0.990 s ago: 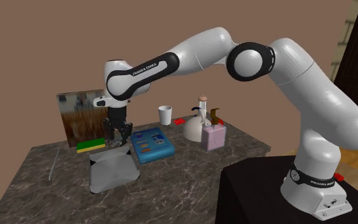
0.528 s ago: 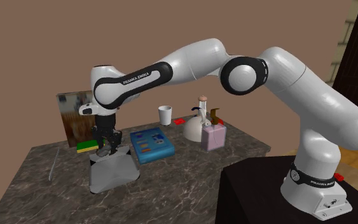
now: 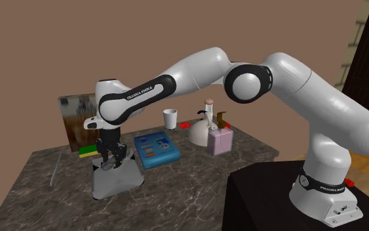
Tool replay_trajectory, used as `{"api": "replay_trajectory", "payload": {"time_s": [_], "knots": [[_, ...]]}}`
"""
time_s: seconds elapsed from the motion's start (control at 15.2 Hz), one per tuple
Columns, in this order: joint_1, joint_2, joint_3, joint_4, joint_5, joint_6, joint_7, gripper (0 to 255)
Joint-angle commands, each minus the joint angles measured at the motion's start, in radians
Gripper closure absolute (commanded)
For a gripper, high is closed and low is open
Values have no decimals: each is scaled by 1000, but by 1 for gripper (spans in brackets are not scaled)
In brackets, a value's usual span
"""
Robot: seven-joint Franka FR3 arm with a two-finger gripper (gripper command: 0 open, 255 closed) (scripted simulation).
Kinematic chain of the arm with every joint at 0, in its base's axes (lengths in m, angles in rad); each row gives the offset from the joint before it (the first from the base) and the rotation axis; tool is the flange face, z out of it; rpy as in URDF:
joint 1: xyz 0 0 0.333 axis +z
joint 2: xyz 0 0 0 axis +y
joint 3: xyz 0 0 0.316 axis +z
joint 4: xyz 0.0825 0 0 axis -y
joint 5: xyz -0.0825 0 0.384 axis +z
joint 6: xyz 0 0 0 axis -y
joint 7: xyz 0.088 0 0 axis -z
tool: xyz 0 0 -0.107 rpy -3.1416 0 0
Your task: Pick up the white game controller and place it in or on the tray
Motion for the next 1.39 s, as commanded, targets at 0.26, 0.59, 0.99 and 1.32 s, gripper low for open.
{"api": "replay_trajectory", "payload": {"time_s": [0.26,0.59,0.99,1.32], "knots": [[0,10,0,0,0,12,-1,255],[0,10,0,0,0,12,-1,0],[-3,-31,0,-6,0,-24,-1,0],[-7,-63,-1,-3,0,-60,-1,0]]}}
